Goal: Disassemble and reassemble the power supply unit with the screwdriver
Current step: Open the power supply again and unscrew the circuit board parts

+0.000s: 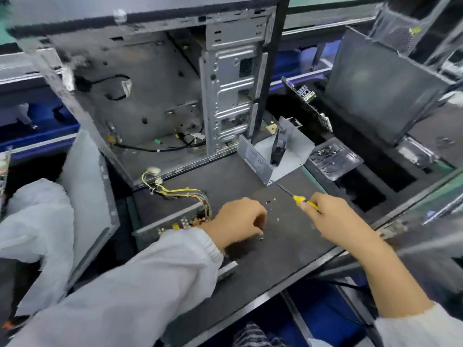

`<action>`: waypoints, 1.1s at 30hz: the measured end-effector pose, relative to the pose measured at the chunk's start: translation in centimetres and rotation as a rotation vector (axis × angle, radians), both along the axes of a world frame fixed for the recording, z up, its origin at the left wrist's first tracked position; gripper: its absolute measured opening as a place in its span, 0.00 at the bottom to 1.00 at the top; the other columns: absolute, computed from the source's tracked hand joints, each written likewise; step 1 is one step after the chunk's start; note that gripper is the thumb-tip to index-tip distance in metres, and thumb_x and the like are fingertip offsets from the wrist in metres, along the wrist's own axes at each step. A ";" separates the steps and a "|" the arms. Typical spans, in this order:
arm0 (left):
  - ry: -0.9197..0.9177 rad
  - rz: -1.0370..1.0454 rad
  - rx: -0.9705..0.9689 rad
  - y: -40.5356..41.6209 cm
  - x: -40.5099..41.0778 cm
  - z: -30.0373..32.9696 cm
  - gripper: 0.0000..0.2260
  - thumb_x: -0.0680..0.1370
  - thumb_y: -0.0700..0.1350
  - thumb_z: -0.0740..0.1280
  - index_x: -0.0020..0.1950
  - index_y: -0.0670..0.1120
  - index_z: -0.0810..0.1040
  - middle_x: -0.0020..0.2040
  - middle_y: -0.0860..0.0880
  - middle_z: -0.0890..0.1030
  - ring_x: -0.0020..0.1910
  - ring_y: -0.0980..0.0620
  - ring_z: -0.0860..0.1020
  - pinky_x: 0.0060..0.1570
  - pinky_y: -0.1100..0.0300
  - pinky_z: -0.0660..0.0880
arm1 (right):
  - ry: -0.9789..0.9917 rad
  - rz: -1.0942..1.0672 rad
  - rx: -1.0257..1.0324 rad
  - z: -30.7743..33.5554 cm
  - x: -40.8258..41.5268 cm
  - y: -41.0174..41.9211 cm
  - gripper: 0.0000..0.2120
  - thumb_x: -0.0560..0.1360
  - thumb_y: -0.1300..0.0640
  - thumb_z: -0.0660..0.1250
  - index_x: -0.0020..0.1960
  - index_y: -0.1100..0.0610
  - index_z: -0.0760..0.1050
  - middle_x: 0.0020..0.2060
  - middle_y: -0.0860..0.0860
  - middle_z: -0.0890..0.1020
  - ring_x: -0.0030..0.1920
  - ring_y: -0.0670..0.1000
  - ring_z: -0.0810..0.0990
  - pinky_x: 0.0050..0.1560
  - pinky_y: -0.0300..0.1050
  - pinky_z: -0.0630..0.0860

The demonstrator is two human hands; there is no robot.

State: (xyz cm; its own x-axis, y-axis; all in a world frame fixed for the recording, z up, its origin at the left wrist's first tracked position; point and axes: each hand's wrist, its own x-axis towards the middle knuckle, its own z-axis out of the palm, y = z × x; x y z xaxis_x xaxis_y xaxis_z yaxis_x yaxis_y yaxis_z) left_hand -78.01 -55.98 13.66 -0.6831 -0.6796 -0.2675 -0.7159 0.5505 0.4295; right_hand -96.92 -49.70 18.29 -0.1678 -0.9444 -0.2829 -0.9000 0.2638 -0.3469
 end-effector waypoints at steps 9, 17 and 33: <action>0.019 -0.009 0.091 -1.5 -3.0 -4.2 0.10 0.70 0.47 0.76 0.47 0.49 0.79 0.44 0.53 0.80 0.45 0.54 0.75 0.41 0.59 0.68 | -0.030 0.052 0.114 -1.7 -1.4 -0.8 0.18 0.80 0.43 0.55 0.44 0.57 0.68 0.38 0.54 0.79 0.41 0.59 0.77 0.42 0.51 0.74; 0.239 0.306 0.101 -5.1 -3.7 -4.0 0.05 0.72 0.41 0.75 0.41 0.47 0.79 0.38 0.53 0.77 0.39 0.53 0.74 0.45 0.53 0.77 | 0.035 0.058 0.110 -2.3 -2.1 -1.3 0.17 0.80 0.43 0.53 0.40 0.55 0.63 0.33 0.50 0.72 0.35 0.55 0.71 0.32 0.45 0.64; 1.291 1.145 1.191 -3.4 -1.2 -2.0 0.03 0.76 0.32 0.68 0.45 0.37 0.81 0.41 0.42 0.85 0.39 0.49 0.85 0.36 0.62 0.81 | -0.194 0.113 -0.011 -0.7 -2.4 0.2 0.15 0.77 0.39 0.54 0.42 0.49 0.69 0.31 0.51 0.77 0.33 0.51 0.73 0.37 0.48 0.73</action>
State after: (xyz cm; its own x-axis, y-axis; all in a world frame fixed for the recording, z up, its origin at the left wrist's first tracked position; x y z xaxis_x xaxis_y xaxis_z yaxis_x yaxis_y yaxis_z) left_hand -79.25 -59.39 11.69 -0.2915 -0.7312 -0.6168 0.4705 -0.6710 0.5730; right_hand -99.33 -49.55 17.64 -0.0043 -0.9572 -0.2893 -0.8400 0.1604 -0.5183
